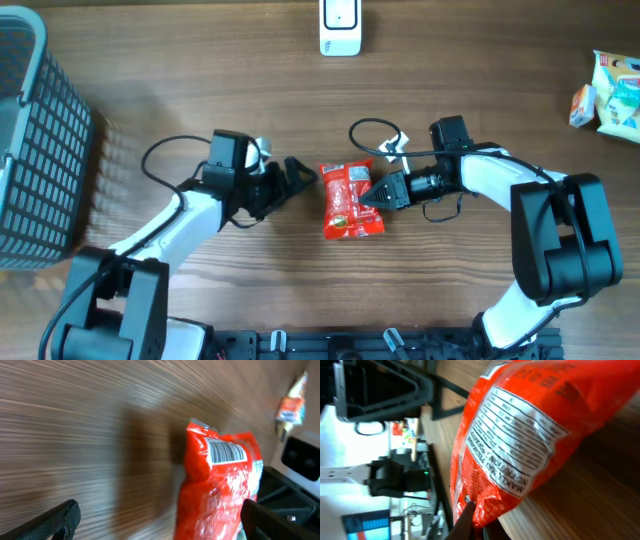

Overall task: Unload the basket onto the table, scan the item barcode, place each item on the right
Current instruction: 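Close the left gripper on the bag's left side beside the right gripper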

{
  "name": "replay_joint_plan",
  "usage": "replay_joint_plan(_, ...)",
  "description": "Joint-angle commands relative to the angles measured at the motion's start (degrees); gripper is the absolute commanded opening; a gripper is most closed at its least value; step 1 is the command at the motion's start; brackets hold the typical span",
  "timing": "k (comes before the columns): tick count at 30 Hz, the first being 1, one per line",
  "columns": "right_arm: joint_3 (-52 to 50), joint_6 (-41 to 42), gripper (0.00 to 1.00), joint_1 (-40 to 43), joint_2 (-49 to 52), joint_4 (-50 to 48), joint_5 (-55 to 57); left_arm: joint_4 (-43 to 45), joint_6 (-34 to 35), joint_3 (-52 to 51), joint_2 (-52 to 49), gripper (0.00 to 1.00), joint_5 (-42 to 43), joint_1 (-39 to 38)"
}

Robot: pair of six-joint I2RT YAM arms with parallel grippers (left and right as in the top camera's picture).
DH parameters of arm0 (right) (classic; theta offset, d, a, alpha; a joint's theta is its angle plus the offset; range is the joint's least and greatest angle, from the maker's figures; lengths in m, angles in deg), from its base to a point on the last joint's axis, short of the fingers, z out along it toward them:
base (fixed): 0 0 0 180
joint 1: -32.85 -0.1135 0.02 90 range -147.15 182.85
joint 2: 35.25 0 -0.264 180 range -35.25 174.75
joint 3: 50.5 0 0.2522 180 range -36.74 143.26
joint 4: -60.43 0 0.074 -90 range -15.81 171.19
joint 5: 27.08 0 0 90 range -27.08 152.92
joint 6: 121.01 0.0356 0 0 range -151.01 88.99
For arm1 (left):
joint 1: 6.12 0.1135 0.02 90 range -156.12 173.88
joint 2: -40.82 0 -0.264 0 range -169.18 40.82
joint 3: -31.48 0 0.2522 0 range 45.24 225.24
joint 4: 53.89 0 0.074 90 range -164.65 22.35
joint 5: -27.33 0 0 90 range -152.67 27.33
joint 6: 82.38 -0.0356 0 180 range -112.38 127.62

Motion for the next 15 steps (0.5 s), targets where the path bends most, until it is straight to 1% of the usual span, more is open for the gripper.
replay_joint_plan(1, -0.2, 1.4, 0.04, -0.3, -1.2, -0.3, -6.6, 3.7, 4.5, -0.3, -1.9, 1.00, 3.8, -4.1)
replay_joint_plan(3, -0.2, 2.7, 0.04, -0.3, -1.2, -0.3, -5.7, 5.9, 4.5, -0.3, -2.0, 0.99, 4.0, -5.8)
replay_joint_plan(5, -0.2, 3.4, 0.04, -0.3, -1.2, -0.3, -5.8, 7.9, 4.5, -0.3, -2.0, 0.93, 5.2, -6.7)
replay_joint_plan(6, -0.2, 4.0, 0.04, -0.3, -1.2, -0.3, -5.8, 8.9, 4.5, -0.3, -2.0, 0.89, 6.1, -6.9)
replay_joint_plan(8, -0.2, 4.4, 0.04, -0.3, -1.2, -0.3, -5.8, 10.5, 4.5, -0.3, -2.0, 0.65, 7.3, -6.9)
replay_joint_plan(9, -0.2, 4.6, 0.04, -0.3, -1.2, -0.3, -5.8, 11.0, 4.5, -0.3, -2.0, 0.58, 7.8, -6.8)
replay_joint_plan(10, -0.2, 4.5, 0.04, -0.3, -1.2, -0.3, -6.0, 11.1, 4.5, -0.3, -2.0, 0.53, 7.7, -6.9)
replay_joint_plan(12, -0.2, 3.9, 0.04, -0.3, -1.2, -0.3, -7.2, 11.0, 4.5, -0.3, -2.0, 0.48, 7.9, -6.9)
replay_joint_plan(15, -0.2, 3.9, 0.04, -0.3, -1.2, -0.4, -8.2, 11.1, 4.5, -0.3, -2.0, 0.44, 9.0, -6.9)
